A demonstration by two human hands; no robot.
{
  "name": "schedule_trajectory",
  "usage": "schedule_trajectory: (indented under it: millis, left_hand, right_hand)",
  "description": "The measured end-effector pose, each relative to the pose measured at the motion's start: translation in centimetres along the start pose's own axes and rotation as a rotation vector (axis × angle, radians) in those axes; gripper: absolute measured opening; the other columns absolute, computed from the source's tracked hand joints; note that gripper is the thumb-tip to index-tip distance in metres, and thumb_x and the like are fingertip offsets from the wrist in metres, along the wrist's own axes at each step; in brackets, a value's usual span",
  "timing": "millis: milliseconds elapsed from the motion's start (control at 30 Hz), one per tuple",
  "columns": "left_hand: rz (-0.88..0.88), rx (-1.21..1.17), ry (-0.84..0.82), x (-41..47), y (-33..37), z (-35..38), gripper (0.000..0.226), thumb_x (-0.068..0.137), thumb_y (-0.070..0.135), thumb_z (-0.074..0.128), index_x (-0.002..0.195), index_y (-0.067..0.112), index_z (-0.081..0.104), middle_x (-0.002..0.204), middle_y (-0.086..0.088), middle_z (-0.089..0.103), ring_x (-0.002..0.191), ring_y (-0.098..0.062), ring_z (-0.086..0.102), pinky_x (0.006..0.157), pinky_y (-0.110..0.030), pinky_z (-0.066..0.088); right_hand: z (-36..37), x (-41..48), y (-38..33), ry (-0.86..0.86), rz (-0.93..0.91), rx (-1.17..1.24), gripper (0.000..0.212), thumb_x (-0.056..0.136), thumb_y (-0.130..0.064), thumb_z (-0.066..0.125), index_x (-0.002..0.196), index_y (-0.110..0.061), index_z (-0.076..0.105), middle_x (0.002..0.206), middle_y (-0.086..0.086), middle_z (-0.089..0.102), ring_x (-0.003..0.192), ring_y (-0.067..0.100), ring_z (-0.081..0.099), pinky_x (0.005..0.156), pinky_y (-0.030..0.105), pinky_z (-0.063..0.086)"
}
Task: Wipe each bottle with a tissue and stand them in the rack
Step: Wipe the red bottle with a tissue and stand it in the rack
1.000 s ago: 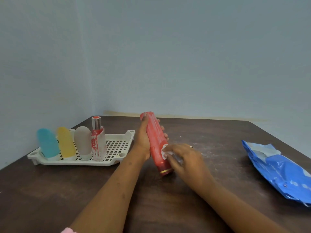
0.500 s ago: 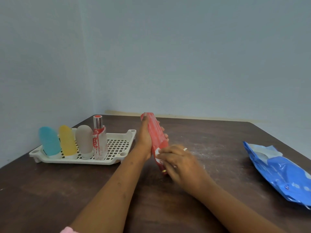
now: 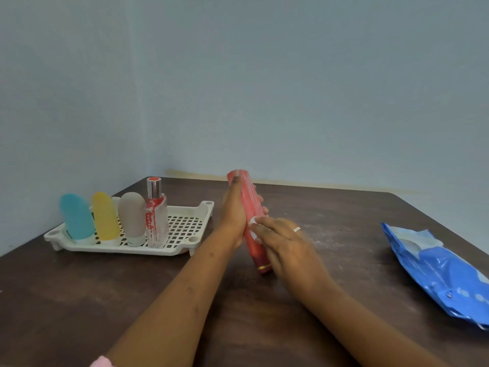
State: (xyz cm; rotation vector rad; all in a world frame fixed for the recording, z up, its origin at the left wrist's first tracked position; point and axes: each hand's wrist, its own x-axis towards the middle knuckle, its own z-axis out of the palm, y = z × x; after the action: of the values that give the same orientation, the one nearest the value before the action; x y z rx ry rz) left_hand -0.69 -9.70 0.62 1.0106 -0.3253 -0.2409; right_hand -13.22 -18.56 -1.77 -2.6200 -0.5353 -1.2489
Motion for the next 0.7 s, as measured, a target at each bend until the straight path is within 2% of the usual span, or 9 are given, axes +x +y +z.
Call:
schedule_trajectory:
  millis: [100,167,233,267,367,467,533,700]
  left_hand:
    - [-0.025,0.001,0.024,0.0,0.1,0.1,0.06,0.087,0.069,0.044,0.091,0.01,0.055,0.072,-0.009,0.058,0.056,-0.025,0.056,0.059,-0.033,0.047]
    - [-0.03,0.009,0.071,-0.1,0.1,0.0,0.069,0.076,0.077,0.052,0.092,0.01,0.057,0.072,-0.01,0.061,0.056,-0.026,0.059,0.059,-0.035,0.048]
    - [-0.054,0.023,0.112,-0.1,0.0,-0.3,0.081,0.055,0.083,0.059,0.095,0.013,0.061,0.074,-0.01,0.065,0.059,-0.028,0.062,0.063,-0.037,0.048]
    - [-0.064,0.019,0.121,-0.1,0.0,-0.4,0.083,0.052,0.084,0.059,0.095,0.013,0.061,0.075,-0.01,0.066,0.06,-0.028,0.062,0.064,-0.037,0.048]
    - [-0.065,0.024,0.142,-0.1,0.0,-0.8,0.079,0.064,0.085,0.053,0.097,0.013,0.063,0.077,-0.01,0.068,0.064,-0.027,0.065,0.068,-0.039,0.051]
    - [-0.065,0.033,0.147,-0.2,-0.1,-1.0,0.083,0.059,0.081,0.05,0.105,0.013,0.062,0.082,-0.01,0.069,0.066,-0.026,0.066,0.069,-0.039,0.053]
    - [-0.073,0.014,0.133,-0.4,0.0,-1.0,0.073,0.073,0.077,0.048,0.105,0.012,0.061,0.082,-0.01,0.067,0.063,-0.025,0.064,0.066,-0.037,0.052]
    - [-0.073,-0.089,-0.027,-1.2,0.5,-0.7,0.061,0.091,0.067,0.038,0.097,0.01,0.058,0.072,-0.009,0.061,0.058,-0.024,0.057,0.062,-0.033,0.047]
  right_hand:
    - [-0.1,0.0,-0.1,-0.021,-0.102,-0.053,0.037,0.08,-0.007,0.059,0.117,-0.009,0.064,0.12,0.006,0.062,0.104,0.025,0.059,0.094,0.028,0.044]
    - [-0.2,-0.1,-0.3,-0.046,-0.164,-0.104,0.037,0.079,-0.005,0.062,0.115,-0.009,0.064,0.119,0.005,0.063,0.105,0.022,0.056,0.094,0.027,0.043]
    - [-0.2,-0.2,-0.6,-0.082,-0.21,-0.142,0.034,0.084,-0.011,0.05,0.114,-0.011,0.066,0.117,0.002,0.064,0.105,0.02,0.057,0.094,0.026,0.044]
    - [-0.2,-0.2,-0.8,-0.101,-0.229,-0.149,0.036,0.085,-0.013,0.045,0.113,-0.012,0.066,0.117,0.001,0.064,0.104,0.02,0.058,0.092,0.027,0.047]
    - [-0.2,-0.4,-1.1,-0.139,-0.294,-0.173,0.035,0.085,-0.013,0.041,0.105,-0.012,0.07,0.111,0.0,0.066,0.098,0.02,0.06,0.085,0.029,0.051]
    - [-0.4,-0.5,-1.4,-0.156,-0.299,-0.185,0.031,0.084,-0.013,0.044,0.1,-0.014,0.071,0.107,-0.003,0.066,0.095,0.02,0.059,0.081,0.028,0.051]
    - [-0.6,-0.5,-1.4,-0.163,-0.286,-0.181,0.031,0.083,-0.015,0.044,0.1,-0.016,0.071,0.106,-0.005,0.066,0.095,0.018,0.059,0.083,0.024,0.048]
    - [-1.0,-0.5,-0.8,-0.182,-0.239,-0.139,0.038,0.083,-0.017,0.041,0.11,-0.013,0.067,0.115,-0.002,0.063,0.101,0.019,0.058,0.087,0.028,0.05]
